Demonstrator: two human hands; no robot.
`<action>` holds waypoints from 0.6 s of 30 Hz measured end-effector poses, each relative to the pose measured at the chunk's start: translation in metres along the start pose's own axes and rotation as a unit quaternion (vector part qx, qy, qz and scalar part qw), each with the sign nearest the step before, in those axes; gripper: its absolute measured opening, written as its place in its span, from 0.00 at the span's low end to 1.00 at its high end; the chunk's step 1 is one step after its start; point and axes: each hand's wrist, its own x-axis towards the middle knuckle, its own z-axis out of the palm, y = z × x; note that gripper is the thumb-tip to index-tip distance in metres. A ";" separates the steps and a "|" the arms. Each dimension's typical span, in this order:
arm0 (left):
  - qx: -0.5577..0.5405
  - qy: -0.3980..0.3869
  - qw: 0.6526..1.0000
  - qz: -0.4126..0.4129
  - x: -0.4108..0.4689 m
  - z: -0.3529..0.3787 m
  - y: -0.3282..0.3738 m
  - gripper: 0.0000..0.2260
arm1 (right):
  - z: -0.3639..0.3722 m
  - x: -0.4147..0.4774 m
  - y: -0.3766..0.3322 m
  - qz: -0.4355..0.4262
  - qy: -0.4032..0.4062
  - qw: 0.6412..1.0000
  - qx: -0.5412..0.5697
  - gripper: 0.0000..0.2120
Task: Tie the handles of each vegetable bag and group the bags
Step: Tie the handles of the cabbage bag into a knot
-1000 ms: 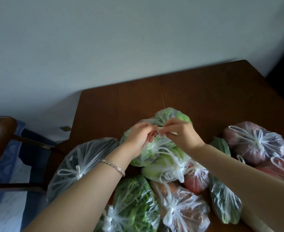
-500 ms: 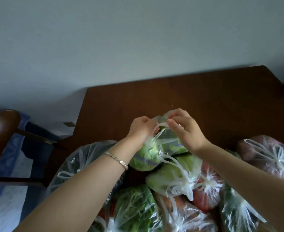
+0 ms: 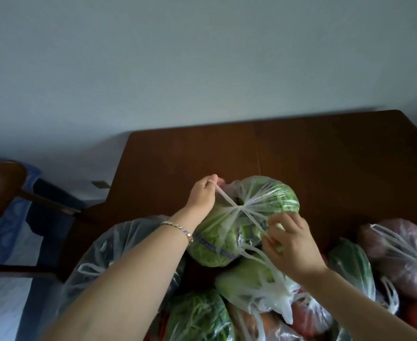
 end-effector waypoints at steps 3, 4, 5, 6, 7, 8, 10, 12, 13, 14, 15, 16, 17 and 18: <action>-0.050 -0.124 0.991 0.006 -0.004 -0.007 0.004 0.22 | 0.012 -0.002 0.003 -0.068 -0.043 0.997 0.001 0.11; -0.019 -0.149 0.989 -0.002 -0.003 -0.008 0.004 0.24 | 0.015 -0.002 0.004 -0.087 -0.058 0.994 -0.006 0.10; 0.012 -0.164 0.986 -0.017 -0.002 -0.009 0.004 0.27 | 0.018 -0.001 0.005 -0.096 -0.073 0.993 -0.012 0.10; 0.041 -0.171 0.984 -0.035 -0.001 -0.008 0.003 0.29 | 0.019 -0.001 0.006 -0.102 -0.078 0.992 -0.018 0.09; 0.062 -0.173 0.982 -0.052 -0.001 -0.006 0.005 0.31 | 0.020 0.000 0.005 -0.101 -0.082 0.991 -0.020 0.09; 0.077 -0.170 0.980 -0.065 0.000 -0.004 0.005 0.31 | 0.019 -0.001 0.004 -0.097 -0.086 0.991 -0.022 0.09; 0.111 -0.165 0.977 -0.080 -0.001 0.005 0.005 0.31 | 0.018 -0.003 0.001 -0.085 -0.091 0.992 -0.024 0.10; 0.105 -0.137 0.980 -0.097 -0.004 0.011 0.008 0.31 | 0.014 -0.007 -0.004 -0.054 -0.088 0.995 0.008 0.12; 0.071 -0.117 0.985 -0.108 -0.004 0.011 0.010 0.32 | 0.008 -0.007 -0.008 -0.030 -0.074 0.996 0.048 0.13; 0.022 -0.105 0.988 -0.115 -0.004 0.010 0.012 0.33 | 0.001 -0.005 -0.012 -0.009 -0.045 0.994 0.097 0.14; -0.025 -0.098 0.988 -0.117 -0.004 0.009 0.014 0.33 | -0.008 -0.001 -0.014 0.006 -0.014 0.989 0.148 0.15; -0.056 -0.099 0.987 -0.117 -0.003 0.009 0.013 0.31 | -0.018 0.005 -0.018 0.009 0.009 0.982 0.190 0.15; -0.077 -0.099 0.985 -0.116 -0.004 0.009 0.014 0.29 | -0.025 0.010 -0.023 0.006 0.014 0.975 0.221 0.15; -0.094 -0.091 0.984 -0.122 -0.004 0.010 0.013 0.26 | -0.028 0.016 -0.027 -0.008 0.003 0.970 0.243 0.16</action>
